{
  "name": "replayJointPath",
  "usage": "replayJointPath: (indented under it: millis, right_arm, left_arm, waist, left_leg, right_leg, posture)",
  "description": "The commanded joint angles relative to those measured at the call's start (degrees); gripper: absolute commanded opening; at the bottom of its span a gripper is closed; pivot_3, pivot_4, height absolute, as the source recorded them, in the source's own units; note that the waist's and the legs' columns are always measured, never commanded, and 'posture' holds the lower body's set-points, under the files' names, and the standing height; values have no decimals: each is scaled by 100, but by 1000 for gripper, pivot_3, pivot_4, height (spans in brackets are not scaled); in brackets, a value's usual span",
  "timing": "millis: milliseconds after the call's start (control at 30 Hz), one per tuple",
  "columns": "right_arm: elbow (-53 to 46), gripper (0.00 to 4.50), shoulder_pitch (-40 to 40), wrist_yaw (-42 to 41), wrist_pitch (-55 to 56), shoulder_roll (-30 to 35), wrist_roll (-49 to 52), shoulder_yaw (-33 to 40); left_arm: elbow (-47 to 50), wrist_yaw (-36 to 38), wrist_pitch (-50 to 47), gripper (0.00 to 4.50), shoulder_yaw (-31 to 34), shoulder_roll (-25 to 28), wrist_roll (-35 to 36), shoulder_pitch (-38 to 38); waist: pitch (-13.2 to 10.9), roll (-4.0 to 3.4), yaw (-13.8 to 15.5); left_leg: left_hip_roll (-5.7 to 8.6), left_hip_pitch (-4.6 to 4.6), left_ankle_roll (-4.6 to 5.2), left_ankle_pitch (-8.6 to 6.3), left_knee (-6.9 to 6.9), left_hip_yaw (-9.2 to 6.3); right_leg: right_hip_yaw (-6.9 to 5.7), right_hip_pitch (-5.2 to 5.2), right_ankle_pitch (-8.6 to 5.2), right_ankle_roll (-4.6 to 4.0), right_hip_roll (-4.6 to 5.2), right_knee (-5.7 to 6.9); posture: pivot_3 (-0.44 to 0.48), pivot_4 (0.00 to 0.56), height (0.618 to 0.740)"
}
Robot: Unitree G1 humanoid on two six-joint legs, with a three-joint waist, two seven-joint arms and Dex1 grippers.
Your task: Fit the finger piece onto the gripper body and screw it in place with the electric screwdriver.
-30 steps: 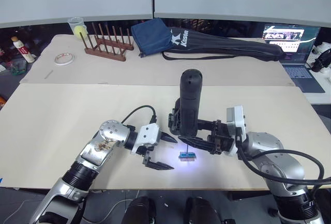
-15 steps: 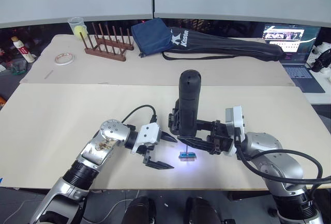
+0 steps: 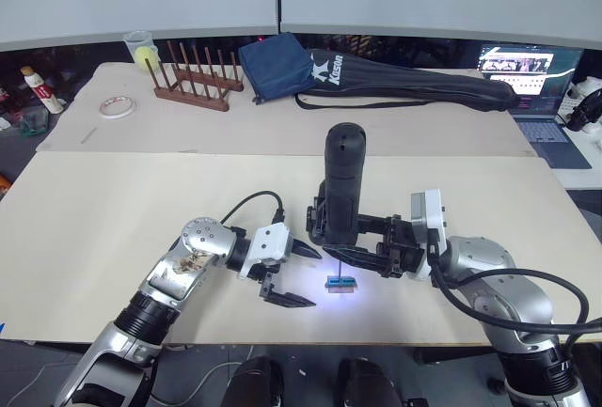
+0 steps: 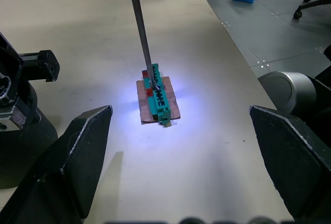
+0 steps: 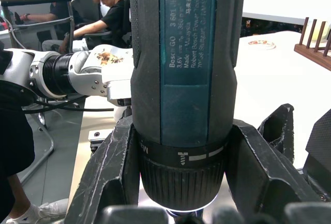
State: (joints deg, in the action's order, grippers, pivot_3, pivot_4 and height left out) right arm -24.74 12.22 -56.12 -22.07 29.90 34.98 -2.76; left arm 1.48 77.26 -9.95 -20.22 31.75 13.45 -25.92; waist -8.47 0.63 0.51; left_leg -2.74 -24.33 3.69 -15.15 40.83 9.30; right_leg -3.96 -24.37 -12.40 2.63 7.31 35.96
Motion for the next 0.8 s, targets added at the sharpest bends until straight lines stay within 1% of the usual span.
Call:
replayJointPath:
  millis: [33, 800]
  right_arm:
    - [-173, 1899, 17, -5, 141, -1, 120, 146]
    - [-239, 1899, -52, 1, 148, 17, 127, 167]
  left_arm:
    - [63, 24, 112, 4500, 6, -27, 5, -93]
    - [-76, 14, 241, 4500, -116, -99, -173, -85]
  waist:
    - [0, 0, 1]
    - [0, 0, 1]
  left_leg:
    - [0, 0, 0, 0, 0, 0]
    - [0, 0, 1, 0, 0, 0]
  right_leg:
    - [0, 0, 0, 0, 0, 0]
    - [0, 0, 0, 0, 0, 0]
  posture:
    - [0, 150, 740]
    - [0, 150, 740]
